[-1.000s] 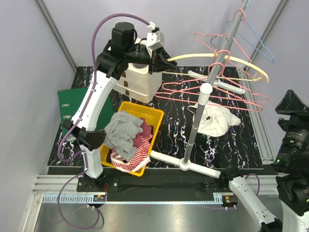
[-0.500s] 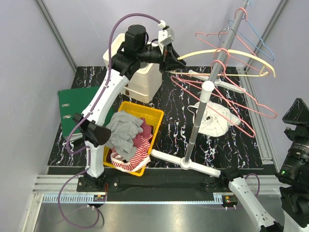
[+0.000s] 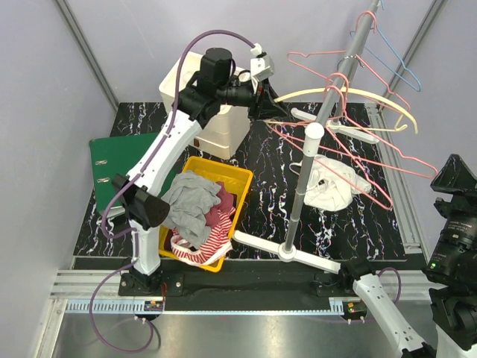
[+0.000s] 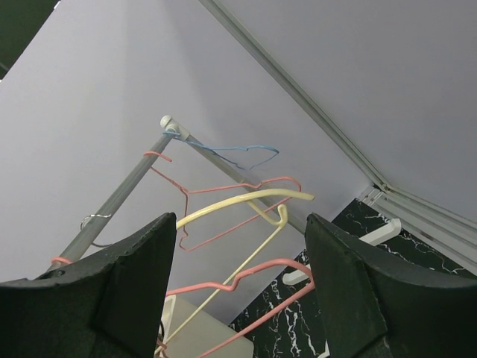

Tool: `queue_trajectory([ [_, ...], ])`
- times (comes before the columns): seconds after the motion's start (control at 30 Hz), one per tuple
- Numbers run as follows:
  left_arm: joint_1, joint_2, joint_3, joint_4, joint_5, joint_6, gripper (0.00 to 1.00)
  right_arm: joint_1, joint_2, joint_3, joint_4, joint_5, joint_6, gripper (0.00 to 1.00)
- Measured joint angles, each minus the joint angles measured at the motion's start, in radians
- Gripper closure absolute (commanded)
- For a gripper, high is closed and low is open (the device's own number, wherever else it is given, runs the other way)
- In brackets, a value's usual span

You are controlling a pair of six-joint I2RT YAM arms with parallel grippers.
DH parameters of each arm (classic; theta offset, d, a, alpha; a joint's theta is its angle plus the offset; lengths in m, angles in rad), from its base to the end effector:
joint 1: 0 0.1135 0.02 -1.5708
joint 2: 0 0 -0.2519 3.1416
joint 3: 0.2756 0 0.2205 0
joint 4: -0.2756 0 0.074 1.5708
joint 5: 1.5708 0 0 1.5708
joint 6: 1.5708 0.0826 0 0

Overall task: Remove the tank top from the hanger
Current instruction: Place the hanger at the clothesline, then move the tank top to the center of the board.

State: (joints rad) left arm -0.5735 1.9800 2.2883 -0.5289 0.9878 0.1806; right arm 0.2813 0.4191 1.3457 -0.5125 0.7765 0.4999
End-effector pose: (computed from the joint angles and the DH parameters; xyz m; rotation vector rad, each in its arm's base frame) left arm 0.3160 -0.2862 0.4400 1.2967 1.3002 -1.1540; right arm 0.0075 -0.0581 0.4752 0.7956 1.0063 0.2229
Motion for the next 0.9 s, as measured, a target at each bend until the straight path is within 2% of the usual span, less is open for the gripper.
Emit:
queue_trajectory([
  [0.13,0.012,-0.026,-0.004,-0.016,-0.048,0.008,0.45,0.0,-0.008,-0.001,-0.01,0.0,0.01,0.23],
  [0.2,0.022,-0.06,-0.033,-0.015,-0.117,0.0,0.2,0.0,-0.01,-0.001,-0.012,0.0,0.013,0.23],
  [0.3,0.042,-0.153,-0.121,0.003,-0.222,-0.047,0.13,0.0,-0.013,-0.001,-0.027,0.0,0.019,0.23],
  [0.37,0.063,-0.225,-0.182,0.029,-0.272,-0.082,0.05,0.0,-0.013,-0.001,-0.039,0.0,0.021,0.23],
  [0.43,0.09,-0.315,-0.263,0.069,-0.33,-0.13,0.01,0.0,-0.014,-0.001,-0.046,-0.001,0.025,0.22],
  [0.7,0.143,-0.678,-0.6,0.173,-0.699,-0.341,0.01,0.0,-0.037,-0.006,-0.066,-0.003,0.044,0.22],
  [0.8,0.15,-0.838,-0.857,0.241,-0.819,-0.491,0.01,0.0,-0.047,-0.019,-0.066,-0.002,0.051,0.22],
  [0.9,0.155,-0.986,-1.151,0.328,-0.855,-0.633,0.03,0.0,-0.055,-0.043,-0.067,-0.003,0.06,0.22],
])
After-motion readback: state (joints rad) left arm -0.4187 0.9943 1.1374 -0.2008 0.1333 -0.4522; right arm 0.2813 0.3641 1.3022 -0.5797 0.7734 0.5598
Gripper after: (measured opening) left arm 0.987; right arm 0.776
